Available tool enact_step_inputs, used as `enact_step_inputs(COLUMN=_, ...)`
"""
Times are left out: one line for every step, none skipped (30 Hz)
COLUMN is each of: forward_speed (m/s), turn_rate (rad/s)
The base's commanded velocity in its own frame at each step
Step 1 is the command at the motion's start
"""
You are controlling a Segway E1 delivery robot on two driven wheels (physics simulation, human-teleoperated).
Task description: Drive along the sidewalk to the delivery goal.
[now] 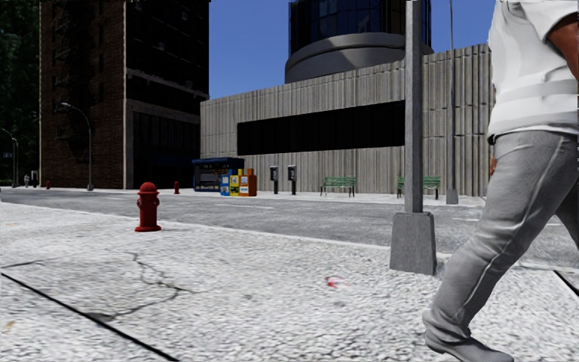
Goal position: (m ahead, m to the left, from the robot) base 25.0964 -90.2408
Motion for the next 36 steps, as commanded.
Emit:
enact_step_inputs(forward_speed=1.1, turn_rate=-0.62)
enact_step_inputs(forward_speed=1.1, turn_rate=-0.62)
enact_step_inputs(forward_speed=1.1, turn_rate=-0.62)
enact_step_inputs(forward_speed=1.1, turn_rate=-0.62)
enact_step_inputs(forward_speed=1.1, turn_rate=-0.62)
enact_step_inputs(forward_speed=1.1, turn_rate=-0.63)
enact_step_inputs(forward_speed=1.1, turn_rate=-0.63)
enact_step_inputs(forward_speed=1.1, turn_rate=-0.67)
enact_step_inputs(forward_speed=1.1, turn_rate=-0.75)
enact_step_inputs(forward_speed=1.1, turn_rate=-0.78)
enact_step_inputs(forward_speed=1.1, turn_rate=-0.78)
enact_step_inputs(forward_speed=1.1, turn_rate=-0.78)
enact_step_inputs(forward_speed=1.1, turn_rate=-0.78)
enact_step_inputs(forward_speed=1.1, turn_rate=-0.78)
enact_step_inputs(forward_speed=1.1, turn_rate=-0.78)
enact_step_inputs(forward_speed=1.1, turn_rate=-0.78)
enact_step_inputs(forward_speed=1.1, turn_rate=-0.78)
enact_step_inputs(forward_speed=1.1, turn_rate=-0.78)
enact_step_inputs(forward_speed=1.1, turn_rate=-0.79)
enact_step_inputs(forward_speed=1.1, turn_rate=-0.82)
enact_step_inputs(forward_speed=1.1, turn_rate=-0.82)
enact_step_inputs(forward_speed=1.1, turn_rate=-0.84)
enact_step_inputs(forward_speed=1.1, turn_rate=-0.86)
enact_step_inputs(forward_speed=1.1, turn_rate=-0.86)
enact_step_inputs(forward_speed=1.1, turn_rate=-0.86)
enact_step_inputs(forward_speed=1.1, turn_rate=-0.86)
enact_step_inputs(forward_speed=1.1, turn_rate=-0.86)
enact_step_inputs(forward_speed=1.1, turn_rate=-0.86)
enact_step_inputs(forward_speed=1.1, turn_rate=-0.86)
enact_step_inputs(forward_speed=1.1, turn_rate=-0.86)
enact_step_inputs(forward_speed=1.1, turn_rate=-0.86)
enact_step_inputs(forward_speed=1.1, turn_rate=-0.86)
enact_step_inputs(forward_speed=1.1, turn_rate=-0.86)
enact_step_inputs(forward_speed=1.1, turn_rate=-0.86)
enact_step_inputs(forward_speed=1.1, turn_rate=-0.86)
enact_step_inputs(forward_speed=1.1, turn_rate=-0.86)
